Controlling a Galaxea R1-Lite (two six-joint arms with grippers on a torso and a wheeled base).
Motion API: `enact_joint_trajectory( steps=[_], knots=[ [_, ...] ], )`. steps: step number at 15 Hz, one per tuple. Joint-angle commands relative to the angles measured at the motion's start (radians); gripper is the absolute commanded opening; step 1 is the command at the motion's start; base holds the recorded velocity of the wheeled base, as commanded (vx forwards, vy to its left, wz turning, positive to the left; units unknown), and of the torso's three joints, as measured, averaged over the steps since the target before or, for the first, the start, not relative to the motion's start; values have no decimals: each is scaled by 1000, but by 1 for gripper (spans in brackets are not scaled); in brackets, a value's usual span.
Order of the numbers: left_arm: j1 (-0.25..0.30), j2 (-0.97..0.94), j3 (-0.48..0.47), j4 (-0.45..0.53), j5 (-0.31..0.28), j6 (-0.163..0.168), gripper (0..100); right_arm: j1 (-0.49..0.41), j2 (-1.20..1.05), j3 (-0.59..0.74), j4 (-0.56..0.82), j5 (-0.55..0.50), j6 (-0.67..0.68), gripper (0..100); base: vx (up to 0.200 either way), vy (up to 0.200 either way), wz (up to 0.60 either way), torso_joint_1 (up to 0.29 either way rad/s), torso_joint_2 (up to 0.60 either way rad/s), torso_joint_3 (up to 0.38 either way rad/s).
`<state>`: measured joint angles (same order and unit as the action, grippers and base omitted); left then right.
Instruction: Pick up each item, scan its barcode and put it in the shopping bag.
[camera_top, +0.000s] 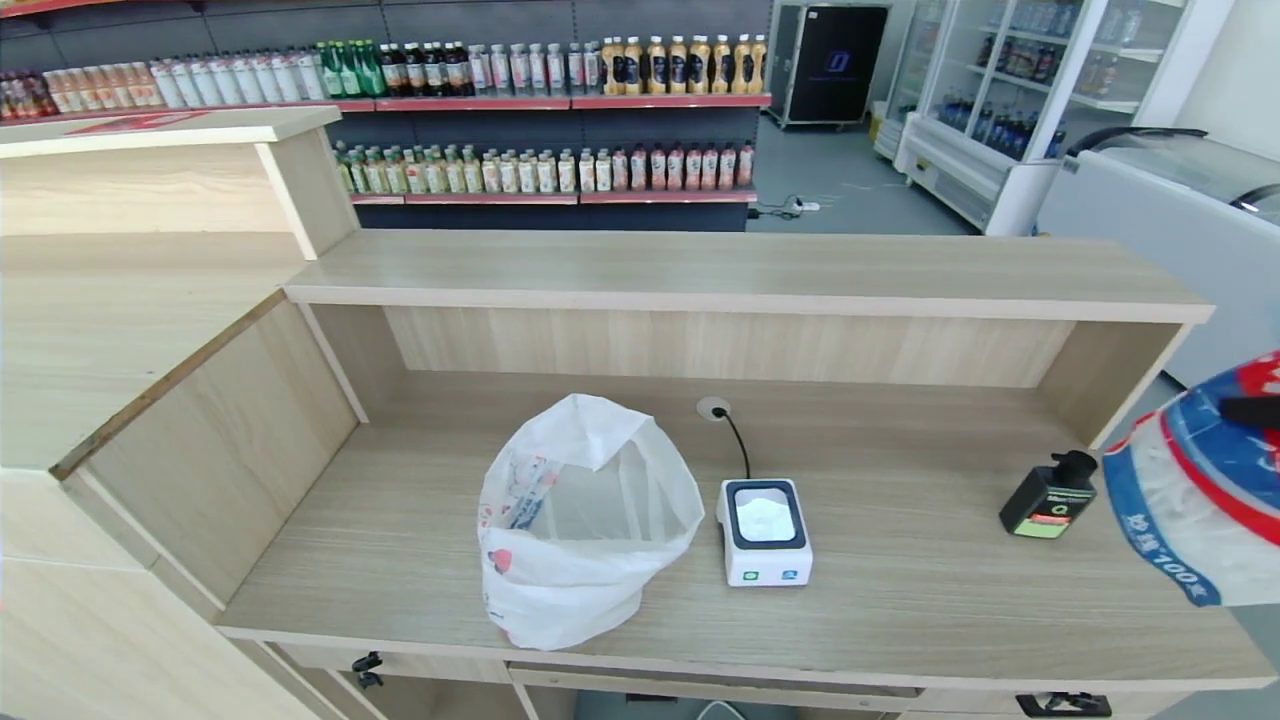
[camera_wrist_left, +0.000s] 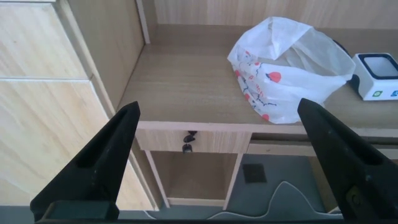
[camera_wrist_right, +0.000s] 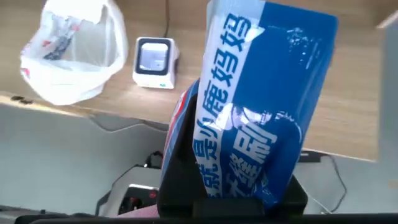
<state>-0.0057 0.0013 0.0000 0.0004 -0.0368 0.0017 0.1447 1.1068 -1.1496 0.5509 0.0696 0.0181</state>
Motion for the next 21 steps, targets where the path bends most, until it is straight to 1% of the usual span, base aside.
enact_joint_trajectory(
  steps=[1,2,3,4,5,6,7,8,11,12,14,17,19,21],
  knots=[
    [0,0,0,0,0,0,100,-83,117,-24,-26,147,26,0,0,0,600,7,2,-2],
    [0,0,0,0,0,0,100,-132,151,1,-57,273,11,0,0,0,600,7,12,2],
    [0,0,0,0,0,0,100,-183,186,25,-74,369,-21,0,0,0,0,0,0,0],
    [0,0,0,0,0,0,100,-220,217,45,-80,427,-93,0,0,0,0,0,0,0],
    [0,0,0,0,0,0,100,-260,245,64,-89,484,-132,0,0,0,0,0,0,0],
    [0,0,0,0,0,0,100,-286,263,77,-108,558,-130,0,0,0,0,0,0,0],
    [0,0,0,0,0,0,100,-352,311,97,-138,717,-138,0,0,0,0,0,0,0],
    [0,0,0,0,0,0,100,-376,350,94,-140,768,-136,0,0,0,0,0,0,0],
    [0,0,0,0,0,0,100,-404,420,93,-160,816,-133,0,0,0,0,0,0,0],
    [0,0,0,0,0,0,100,-432,456,97,-160,881,-133,0,0,0,0,0,0,0],
    [0,0,0,0,0,0,100,-465,498,105,-161,981,-139,0,0,0,0,0,0,0],
    [0,0,0,0,0,0,100,-482,535,114,-160,998,-171,0,0,0,0,0,0,0],
    [0,0,0,0,0,0,100,-502,538,182,-160,1000,-251,0,0,0,0,0,0,0],
    [0,0,0,0,0,0,100,-508,539,249,-157,1001,-362,0,0,0,0,0,0,0]
  ],
)
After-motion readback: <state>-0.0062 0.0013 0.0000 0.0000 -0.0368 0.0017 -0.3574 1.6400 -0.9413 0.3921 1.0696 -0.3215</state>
